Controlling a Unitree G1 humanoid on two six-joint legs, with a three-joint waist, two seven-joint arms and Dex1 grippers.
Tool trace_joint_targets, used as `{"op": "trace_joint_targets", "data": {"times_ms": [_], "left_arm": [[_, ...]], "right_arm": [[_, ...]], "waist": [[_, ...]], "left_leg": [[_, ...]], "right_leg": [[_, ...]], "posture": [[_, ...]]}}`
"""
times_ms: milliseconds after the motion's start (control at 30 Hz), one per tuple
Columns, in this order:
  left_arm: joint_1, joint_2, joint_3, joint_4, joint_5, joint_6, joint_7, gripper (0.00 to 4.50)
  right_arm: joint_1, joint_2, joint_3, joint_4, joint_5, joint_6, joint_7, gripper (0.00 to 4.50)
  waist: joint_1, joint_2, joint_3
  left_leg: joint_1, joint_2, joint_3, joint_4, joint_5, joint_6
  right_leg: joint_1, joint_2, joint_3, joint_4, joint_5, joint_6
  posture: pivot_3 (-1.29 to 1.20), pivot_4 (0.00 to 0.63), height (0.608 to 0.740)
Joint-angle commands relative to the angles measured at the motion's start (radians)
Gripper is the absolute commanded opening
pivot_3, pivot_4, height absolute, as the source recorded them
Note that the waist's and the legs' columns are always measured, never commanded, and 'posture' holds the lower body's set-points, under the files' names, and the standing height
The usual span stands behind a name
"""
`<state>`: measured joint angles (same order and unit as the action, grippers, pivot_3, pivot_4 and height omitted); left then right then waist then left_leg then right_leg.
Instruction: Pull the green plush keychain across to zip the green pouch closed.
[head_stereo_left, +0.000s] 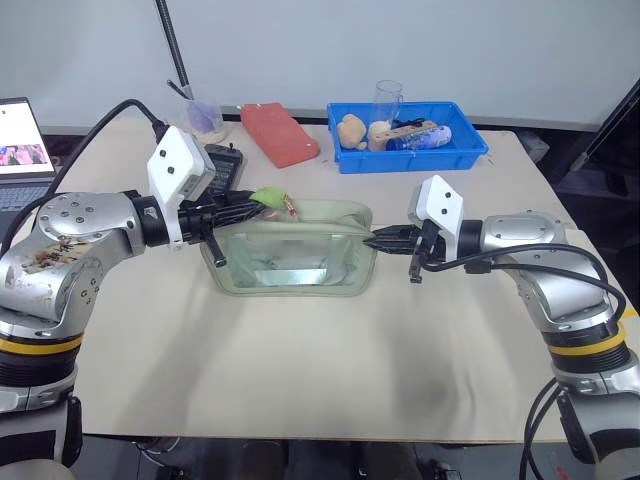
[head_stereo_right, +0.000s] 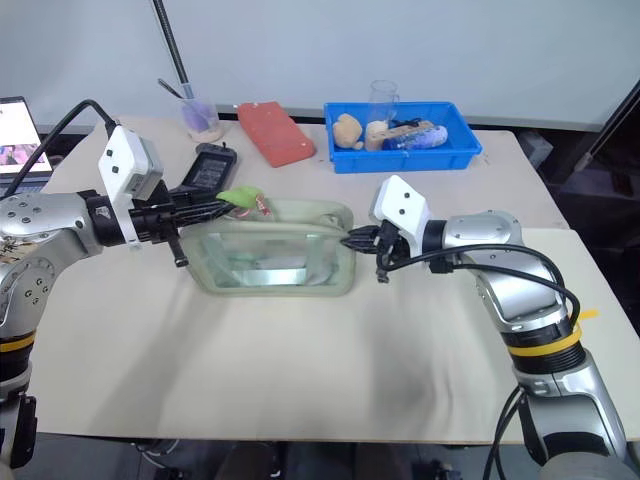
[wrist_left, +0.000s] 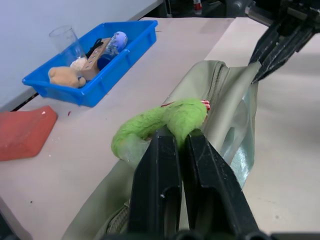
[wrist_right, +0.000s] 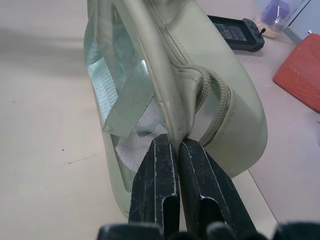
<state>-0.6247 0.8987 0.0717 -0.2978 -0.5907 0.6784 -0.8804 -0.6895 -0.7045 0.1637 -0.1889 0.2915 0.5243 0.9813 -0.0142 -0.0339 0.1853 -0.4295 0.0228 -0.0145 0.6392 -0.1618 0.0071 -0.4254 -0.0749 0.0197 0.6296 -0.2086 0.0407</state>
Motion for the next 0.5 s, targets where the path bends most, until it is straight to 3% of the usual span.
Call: {"op": "trace_joint_targets", "data": {"times_ms": [33,167,333,500], "left_arm": [[-0.006,0.036,0.037,-0.004,0.006,-0.02,-0.042,2.43],[0.016,0.084,0.094,0.058,0.011,-0.009,-0.067,4.35],[0.145,0.14,0.174,0.083,0.014,-0.011,-0.099,4.46],[0.222,0.066,0.173,0.11,0.039,-0.071,-0.065,4.46]], "right_arm": [[-0.008,-0.002,-0.033,-0.031,0.001,-0.019,-0.006,0.0],[-0.005,-0.002,-0.034,-0.03,0.002,-0.02,-0.008,0.0],[-0.008,-0.004,-0.036,-0.022,0.0,-0.026,-0.004,0.0],[-0.024,0.002,-0.03,-0.011,-0.003,-0.027,0.005,0.0]], "waist": [[0.0,0.0,0.0],[-0.001,0.0,0.0],[-0.002,0.0,0.0],[0.007,0.0,0.0]], "left_leg": [[0.0,0.0,0.0,0.0,0.0,0.0],[0.0,0.0,0.0,0.0,0.0,0.0],[0.0,0.001,0.001,-0.001,0.0,0.0],[0.0,0.002,0.002,-0.001,0.0,0.0]], "right_leg": [[0.0,0.0,0.0,0.0,0.0,0.0],[0.0,0.0,0.0,0.0,0.0,0.001],[-0.001,0.0,0.0,0.0,-0.001,0.001],[-0.001,-0.001,-0.001,0.0,-0.004,-0.004]], "posture": [[0.0,0.15,0.74],[0.0,0.15,0.74],[0.0,0.15,0.74],[0.0,0.15,0.74]]}}
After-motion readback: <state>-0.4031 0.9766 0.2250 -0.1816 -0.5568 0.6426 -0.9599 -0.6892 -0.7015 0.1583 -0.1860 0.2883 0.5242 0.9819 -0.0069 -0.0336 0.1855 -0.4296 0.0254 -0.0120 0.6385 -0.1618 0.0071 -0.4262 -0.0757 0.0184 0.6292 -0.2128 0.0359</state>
